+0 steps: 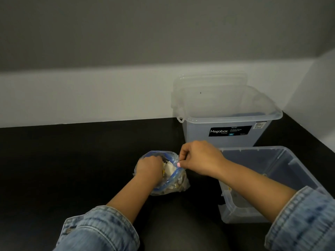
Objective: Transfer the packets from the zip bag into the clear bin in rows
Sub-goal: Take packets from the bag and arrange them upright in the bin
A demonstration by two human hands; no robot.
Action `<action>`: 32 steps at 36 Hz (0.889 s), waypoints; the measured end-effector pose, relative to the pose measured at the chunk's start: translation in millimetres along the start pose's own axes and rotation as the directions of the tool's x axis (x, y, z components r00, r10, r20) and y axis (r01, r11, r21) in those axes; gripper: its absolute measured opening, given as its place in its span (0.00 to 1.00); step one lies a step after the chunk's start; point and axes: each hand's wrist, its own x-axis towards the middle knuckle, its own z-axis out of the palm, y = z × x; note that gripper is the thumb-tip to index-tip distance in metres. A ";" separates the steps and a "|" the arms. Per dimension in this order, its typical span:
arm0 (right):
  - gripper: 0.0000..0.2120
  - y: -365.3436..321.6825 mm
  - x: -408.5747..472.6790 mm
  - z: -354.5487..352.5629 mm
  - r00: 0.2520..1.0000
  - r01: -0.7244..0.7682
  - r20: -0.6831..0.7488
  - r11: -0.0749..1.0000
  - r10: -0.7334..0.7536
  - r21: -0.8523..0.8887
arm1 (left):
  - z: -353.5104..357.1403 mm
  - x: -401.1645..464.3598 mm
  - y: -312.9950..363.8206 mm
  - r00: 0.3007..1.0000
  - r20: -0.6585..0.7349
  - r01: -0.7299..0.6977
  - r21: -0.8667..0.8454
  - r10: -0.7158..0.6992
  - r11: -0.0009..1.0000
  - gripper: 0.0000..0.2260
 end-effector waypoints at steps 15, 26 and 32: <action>0.05 0.5 4.6 2.6 1.000 -0.021 0.003 0.999 0.021 0.039 | -7.4 -13.7 -23.5 0.986 -0.167 -0.047 -0.416 -0.025 0.908 0.19; 0.28 -14.0 8.6 14.2 0.994 0.111 -0.022 0.970 -0.109 0.215 | -29.0 -38.4 -39.0 0.989 -0.144 -0.145 -0.964 0.024 0.221 0.10; 0.19 -21.4 5.4 24.2 0.939 0.256 -0.238 0.967 -0.248 0.004 | -32.9 -48.6 -25.9 0.994 -0.062 -0.062 -0.998 0.087 0.000 0.06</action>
